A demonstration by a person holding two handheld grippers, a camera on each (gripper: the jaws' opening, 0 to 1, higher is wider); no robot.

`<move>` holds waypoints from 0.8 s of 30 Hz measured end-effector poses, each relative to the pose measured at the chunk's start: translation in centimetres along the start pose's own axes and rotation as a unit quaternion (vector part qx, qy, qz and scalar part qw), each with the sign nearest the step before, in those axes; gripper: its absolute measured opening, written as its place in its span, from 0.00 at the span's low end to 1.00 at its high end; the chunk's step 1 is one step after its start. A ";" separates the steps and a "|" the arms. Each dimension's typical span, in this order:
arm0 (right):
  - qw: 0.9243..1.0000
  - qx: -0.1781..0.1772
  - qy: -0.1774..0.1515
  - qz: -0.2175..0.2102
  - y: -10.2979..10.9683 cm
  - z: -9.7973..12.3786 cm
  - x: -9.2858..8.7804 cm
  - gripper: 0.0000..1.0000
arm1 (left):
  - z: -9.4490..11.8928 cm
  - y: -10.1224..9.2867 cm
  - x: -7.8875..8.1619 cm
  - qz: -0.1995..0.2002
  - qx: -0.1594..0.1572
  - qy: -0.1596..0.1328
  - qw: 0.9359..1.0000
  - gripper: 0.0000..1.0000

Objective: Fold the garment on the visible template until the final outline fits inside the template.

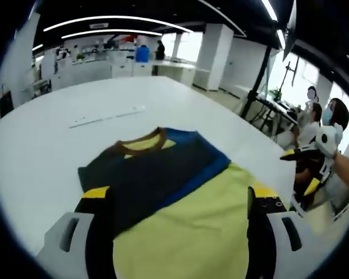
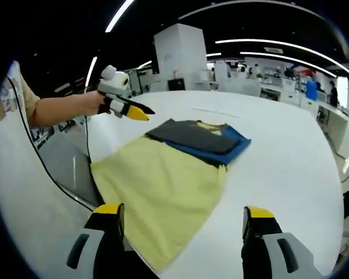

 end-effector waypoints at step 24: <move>1.000 0.007 0.007 0.003 1.2 -0.9 0.1 0.83 | 3.5 0.4 -5.6 0.023 -0.001 -0.028 0.999 0.91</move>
Point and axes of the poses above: the point that each gripper's makers call its tool centre point, and the gripper's own axes: z roughly backward along the fingers, y roughly to its left, x roughly out of its top, the point moved 8 cm from there along z, roughly backward along the fingers, and after that the axes turned 13 degrees about y, right-handed, at the moved point
